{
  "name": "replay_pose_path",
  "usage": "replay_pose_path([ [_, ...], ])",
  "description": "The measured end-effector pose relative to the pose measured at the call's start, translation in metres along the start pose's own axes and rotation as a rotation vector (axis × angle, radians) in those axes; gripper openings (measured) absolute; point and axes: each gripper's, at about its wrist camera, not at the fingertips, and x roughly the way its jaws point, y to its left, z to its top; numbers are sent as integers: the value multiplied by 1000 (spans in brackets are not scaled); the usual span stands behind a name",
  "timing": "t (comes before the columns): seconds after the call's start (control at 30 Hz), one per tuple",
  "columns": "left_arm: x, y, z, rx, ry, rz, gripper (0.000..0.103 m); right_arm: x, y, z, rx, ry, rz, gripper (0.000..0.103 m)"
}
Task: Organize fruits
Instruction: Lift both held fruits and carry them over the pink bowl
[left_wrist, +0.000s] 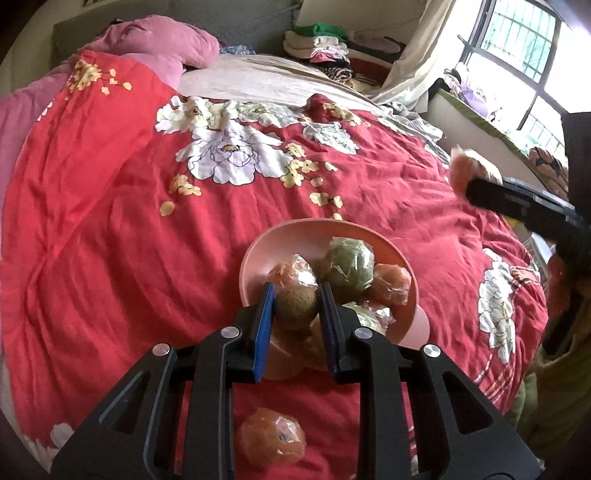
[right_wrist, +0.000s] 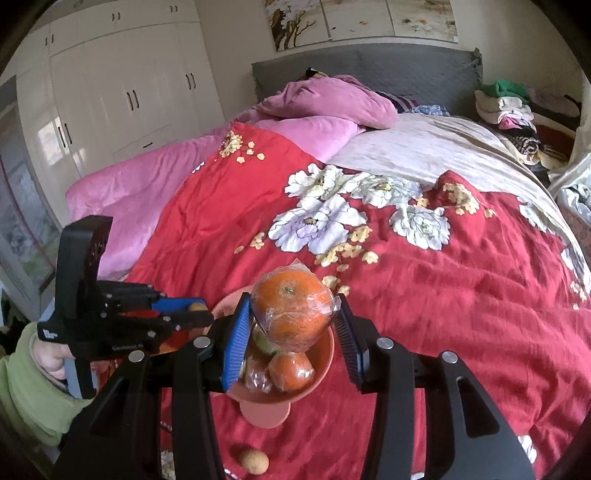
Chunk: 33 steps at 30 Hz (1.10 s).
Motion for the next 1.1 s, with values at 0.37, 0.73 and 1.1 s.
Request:
replay_pose_path([
  [0.37, 5, 5, 0, 8, 2, -2, 17, 27, 3, -4, -15, 31, 9, 43],
  [0.73, 10, 8, -3, 7, 13, 7, 17, 45, 5, -17, -25, 77, -15, 43],
  [1.1, 14, 4, -5, 21, 18, 14, 17, 59, -6, -25, -10, 115, -68, 43],
])
